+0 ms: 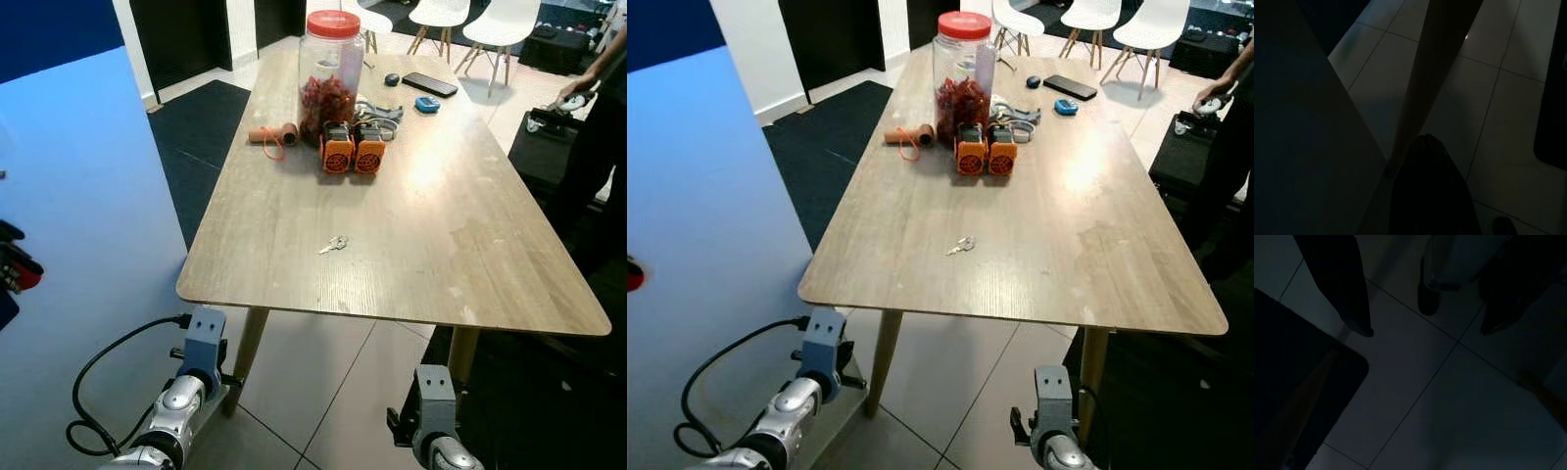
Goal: Hang keys on a hook
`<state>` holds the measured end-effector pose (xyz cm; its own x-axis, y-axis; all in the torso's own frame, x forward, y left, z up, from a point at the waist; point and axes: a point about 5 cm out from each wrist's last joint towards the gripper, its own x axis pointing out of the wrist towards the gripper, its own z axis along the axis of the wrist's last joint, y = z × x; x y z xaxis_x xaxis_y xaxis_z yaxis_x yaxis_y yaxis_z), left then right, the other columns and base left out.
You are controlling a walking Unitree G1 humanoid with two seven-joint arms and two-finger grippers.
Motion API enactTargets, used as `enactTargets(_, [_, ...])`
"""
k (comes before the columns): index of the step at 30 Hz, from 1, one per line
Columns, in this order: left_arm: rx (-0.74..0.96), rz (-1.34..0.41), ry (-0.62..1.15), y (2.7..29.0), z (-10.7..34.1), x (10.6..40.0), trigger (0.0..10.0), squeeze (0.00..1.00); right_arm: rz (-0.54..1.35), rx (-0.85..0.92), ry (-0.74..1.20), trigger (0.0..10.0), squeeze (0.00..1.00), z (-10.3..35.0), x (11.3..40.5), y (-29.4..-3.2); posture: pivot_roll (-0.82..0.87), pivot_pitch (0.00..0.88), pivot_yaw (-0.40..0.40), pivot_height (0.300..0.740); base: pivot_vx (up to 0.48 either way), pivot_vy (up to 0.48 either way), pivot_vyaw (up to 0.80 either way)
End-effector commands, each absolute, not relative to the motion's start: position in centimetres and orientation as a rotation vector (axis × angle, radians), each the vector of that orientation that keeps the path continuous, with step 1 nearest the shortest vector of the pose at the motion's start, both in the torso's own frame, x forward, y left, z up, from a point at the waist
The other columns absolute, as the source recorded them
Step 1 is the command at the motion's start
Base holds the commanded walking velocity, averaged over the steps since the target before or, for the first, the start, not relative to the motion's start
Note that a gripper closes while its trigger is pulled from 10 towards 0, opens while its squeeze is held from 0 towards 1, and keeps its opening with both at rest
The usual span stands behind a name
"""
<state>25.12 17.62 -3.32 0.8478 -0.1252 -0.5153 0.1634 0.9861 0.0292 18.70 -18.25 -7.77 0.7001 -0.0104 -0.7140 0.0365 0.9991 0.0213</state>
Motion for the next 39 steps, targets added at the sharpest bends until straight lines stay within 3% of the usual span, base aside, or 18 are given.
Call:
enactTargets(1, [0.062,-0.143,0.547,17.7,-3.5,24.9,10.0,0.0,-0.041,0.027,0.807,10.0,0.0,-7.9,18.4,-18.7,0.04,0.009,-0.014,0.74,0.0,0.0,0.0])
enactTargets(13, [0.09,-0.182,0.551,17.7,-3.4,25.1,10.0,0.0,-0.046,0.029,0.811,10.0,0.0,-8.0,18.3,-18.6,0.04,0.004,-0.009,0.74,0.0,0.0,0.0])
enactTargets(18, [0.115,-0.207,0.56,17.4,-3.4,25.1,10.0,0.0,-0.047,0.033,0.812,10.0,0.0,-8.0,18.2,-18.5,0.04,0.003,-0.006,0.74,0.0,-0.48,0.0])
enactTargets(39, [0.139,-0.252,0.51,18.3,-1.9,26.7,10.0,0.0,-0.056,0.035,0.818,10.0,0.0,-8.0,18.2,-18.8,0.05,0.0,-0.004,0.74,0.0,0.0,0.0])
